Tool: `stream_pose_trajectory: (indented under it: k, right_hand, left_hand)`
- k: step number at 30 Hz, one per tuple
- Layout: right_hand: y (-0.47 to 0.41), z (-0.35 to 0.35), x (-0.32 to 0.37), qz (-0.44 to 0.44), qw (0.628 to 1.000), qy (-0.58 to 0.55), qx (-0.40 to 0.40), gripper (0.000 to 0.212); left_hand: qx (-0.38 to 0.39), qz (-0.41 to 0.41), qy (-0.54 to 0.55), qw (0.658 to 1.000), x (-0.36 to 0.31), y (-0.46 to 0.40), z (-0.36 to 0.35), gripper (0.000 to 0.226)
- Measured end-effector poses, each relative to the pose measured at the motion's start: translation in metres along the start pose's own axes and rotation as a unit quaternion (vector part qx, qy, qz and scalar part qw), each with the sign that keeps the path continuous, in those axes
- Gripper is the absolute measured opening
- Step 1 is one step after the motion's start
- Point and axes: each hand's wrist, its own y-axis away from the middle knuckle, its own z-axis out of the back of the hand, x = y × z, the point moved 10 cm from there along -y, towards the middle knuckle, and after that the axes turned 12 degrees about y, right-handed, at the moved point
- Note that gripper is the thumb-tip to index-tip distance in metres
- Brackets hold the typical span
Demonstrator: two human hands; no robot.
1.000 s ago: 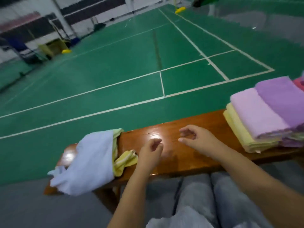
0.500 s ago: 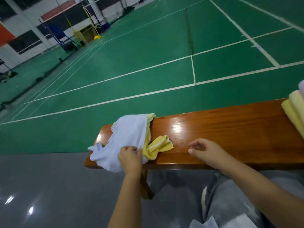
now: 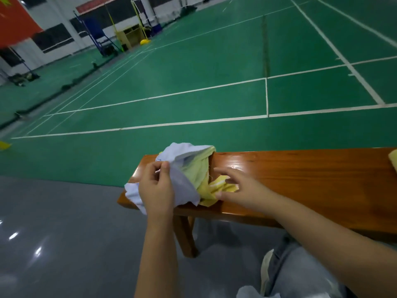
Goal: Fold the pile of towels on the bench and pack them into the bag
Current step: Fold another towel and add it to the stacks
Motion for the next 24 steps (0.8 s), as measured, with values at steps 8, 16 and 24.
stream_pose_trajectory:
  k: [8, 16, 24]
  right_hand:
    - [-0.023, -0.024, 0.066, 0.112, 0.993, 0.043, 0.001, 0.04]
    - [0.014, 0.006, 0.039, 0.025, 0.974, -0.226, 0.01, 0.028]
    - [0.044, 0.112, -0.014, -0.074, 0.938, -0.252, -0.227, 0.016]
  left_hand:
    - [0.041, -0.026, 0.082, 0.995, -0.045, 0.007, -0.005, 0.019]
    - [0.111, 0.053, 0.079, 0.989, -0.017, 0.001, -0.025, 0.02]
    - [0.21, 0.072, -0.205, 0.953, 0.059, -0.007, -0.05, 0.011]
